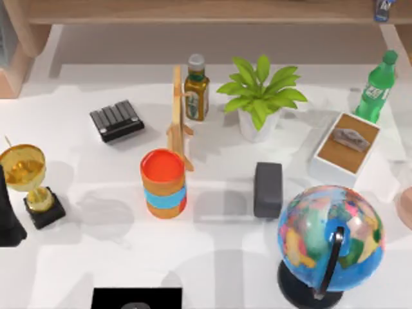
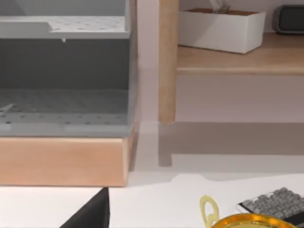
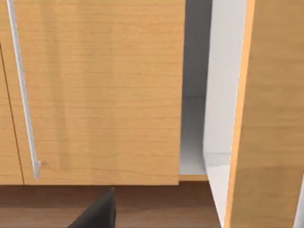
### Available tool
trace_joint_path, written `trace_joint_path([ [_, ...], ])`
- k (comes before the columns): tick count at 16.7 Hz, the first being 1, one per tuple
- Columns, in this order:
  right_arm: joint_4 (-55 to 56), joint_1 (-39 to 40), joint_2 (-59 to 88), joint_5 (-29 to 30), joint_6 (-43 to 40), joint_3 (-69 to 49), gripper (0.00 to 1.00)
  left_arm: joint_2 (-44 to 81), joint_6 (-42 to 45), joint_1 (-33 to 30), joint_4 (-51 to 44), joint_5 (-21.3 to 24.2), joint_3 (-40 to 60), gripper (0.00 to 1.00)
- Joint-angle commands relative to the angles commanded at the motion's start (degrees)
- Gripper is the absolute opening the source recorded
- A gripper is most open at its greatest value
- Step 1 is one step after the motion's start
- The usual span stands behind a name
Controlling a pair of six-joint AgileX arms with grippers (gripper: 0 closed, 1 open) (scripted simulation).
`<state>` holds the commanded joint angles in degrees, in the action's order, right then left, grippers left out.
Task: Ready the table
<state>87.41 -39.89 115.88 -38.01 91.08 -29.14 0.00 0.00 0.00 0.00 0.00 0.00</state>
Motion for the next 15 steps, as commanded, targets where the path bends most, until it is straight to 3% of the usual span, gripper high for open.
trace_joint_path([
  [11,0.0,0.0,0.0,0.0,0.0,0.0,0.02,0.0,0.0,0.0,0.0,0.0,0.0,1.0],
  [15,0.0,0.0,0.0,0.0,0.0,0.0,0.0,0.0,0.0,0.0,0.0,0.0,0.0,1.0],
])
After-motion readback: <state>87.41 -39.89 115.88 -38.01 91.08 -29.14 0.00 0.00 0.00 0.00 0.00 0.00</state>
